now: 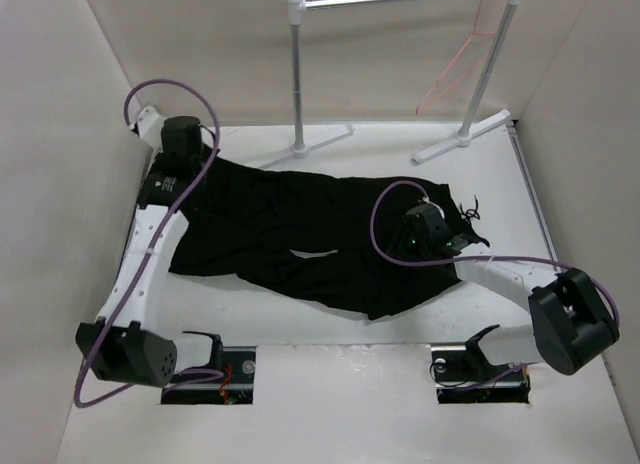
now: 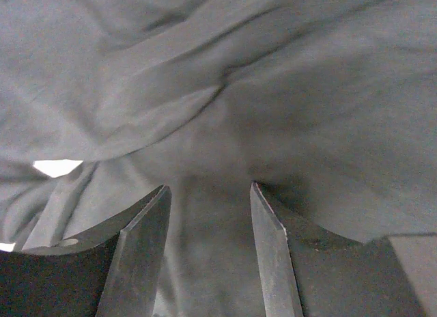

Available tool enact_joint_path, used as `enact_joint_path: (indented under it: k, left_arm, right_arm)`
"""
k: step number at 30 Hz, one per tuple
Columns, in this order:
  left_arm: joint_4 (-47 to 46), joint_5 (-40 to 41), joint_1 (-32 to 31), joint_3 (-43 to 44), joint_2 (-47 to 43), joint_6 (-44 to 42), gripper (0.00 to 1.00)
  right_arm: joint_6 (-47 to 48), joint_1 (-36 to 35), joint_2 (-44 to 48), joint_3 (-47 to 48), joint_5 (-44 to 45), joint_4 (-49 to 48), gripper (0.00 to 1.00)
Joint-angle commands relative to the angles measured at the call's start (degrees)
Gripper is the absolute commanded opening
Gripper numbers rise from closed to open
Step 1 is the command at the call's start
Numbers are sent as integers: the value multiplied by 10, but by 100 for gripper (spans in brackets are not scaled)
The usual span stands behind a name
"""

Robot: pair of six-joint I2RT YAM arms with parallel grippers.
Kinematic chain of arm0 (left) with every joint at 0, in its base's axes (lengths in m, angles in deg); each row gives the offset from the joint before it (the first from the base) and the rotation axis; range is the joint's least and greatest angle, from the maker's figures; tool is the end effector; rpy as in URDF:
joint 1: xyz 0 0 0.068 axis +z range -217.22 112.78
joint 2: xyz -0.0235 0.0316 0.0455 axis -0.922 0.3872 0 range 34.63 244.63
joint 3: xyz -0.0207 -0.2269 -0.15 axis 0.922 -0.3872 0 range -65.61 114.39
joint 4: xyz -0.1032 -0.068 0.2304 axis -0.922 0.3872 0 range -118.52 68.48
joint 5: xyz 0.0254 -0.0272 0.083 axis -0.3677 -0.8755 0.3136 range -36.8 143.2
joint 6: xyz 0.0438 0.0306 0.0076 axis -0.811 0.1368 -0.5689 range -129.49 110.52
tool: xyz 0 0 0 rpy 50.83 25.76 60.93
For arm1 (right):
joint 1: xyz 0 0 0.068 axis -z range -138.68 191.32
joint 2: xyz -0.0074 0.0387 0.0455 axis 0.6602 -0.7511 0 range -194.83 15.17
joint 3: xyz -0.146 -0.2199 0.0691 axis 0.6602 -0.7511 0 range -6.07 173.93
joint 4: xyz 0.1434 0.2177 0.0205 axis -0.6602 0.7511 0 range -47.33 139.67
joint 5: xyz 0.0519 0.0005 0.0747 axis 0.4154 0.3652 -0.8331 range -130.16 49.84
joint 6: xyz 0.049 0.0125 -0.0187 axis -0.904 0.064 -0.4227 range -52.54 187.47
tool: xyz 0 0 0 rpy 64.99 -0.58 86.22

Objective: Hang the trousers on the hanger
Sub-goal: Flatten out the trousers at the center of the board.

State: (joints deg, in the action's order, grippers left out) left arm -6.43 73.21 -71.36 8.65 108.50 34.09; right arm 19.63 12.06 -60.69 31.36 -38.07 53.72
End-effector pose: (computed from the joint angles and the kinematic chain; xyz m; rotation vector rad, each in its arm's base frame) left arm 0.2913 -0.0088 0.3891 -0.8632 1.7280 -0.2167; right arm 0.2239 0.1241 0.1809 0.4223 2.4772 0.5424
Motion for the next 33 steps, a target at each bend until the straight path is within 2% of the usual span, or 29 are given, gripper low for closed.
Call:
enact_joint_path:
  k: [1, 4, 6, 8, 11, 12, 15, 18, 22, 26, 28, 29, 31, 33]
  left_arm:
    - [65, 103, -98, 53, 22, -9, 4]
    - [85, 130, -164, 145, 132, -35, 9]
    - [98, 91, -184, 218, 238, -45, 21]
    - [123, 26, -185, 292, 338, -44, 32]
    - [135, 17, -153, 330, 393, -31, 35]
    - [129, 18, -138, 324, 393, -31, 36]
    - [128, 0, -78, 305, 372, -40, 46]
    - [111, -35, -26, 232, 296, -55, 55]
    - [39, -55, 33, 68, 181, -53, 55]
    - [7, -111, 57, 11, 196, -50, 52]
    - [-4, -131, 59, 11, 227, -50, 52]
    - [-11, -138, 59, 16, 243, -50, 52]
    - [-32, -153, 59, 28, 272, -50, 52]
    - [-46, -162, 61, 44, 303, -46, 52]
  right_arm:
    - [12, 8, -2, 15, -7, -45, 56]
    - [14, 14, 3, 13, -12, -47, 57]
    - [14, 15, 11, 11, -12, -43, 57]
    - [14, 15, 25, 8, -12, -36, 57]
    - [14, 12, 46, 8, -9, -24, 58]
    - [14, 12, 52, 7, -8, -20, 58]
    - [10, 9, 62, 7, -5, -10, 58]
    - [6, 1, 63, 12, -3, -7, 58]
    - [5, -15, 47, 34, -2, -5, 58]
    - [5, -36, 26, 65, 3, 7, 56]
    - [9, -47, 21, 77, 6, 12, 47]
    - [10, -51, 19, 81, 7, 15, 36]
    - [12, -59, 17, 87, 7, 26, 22]
    - [10, -64, 18, 87, 7, 32, 17]
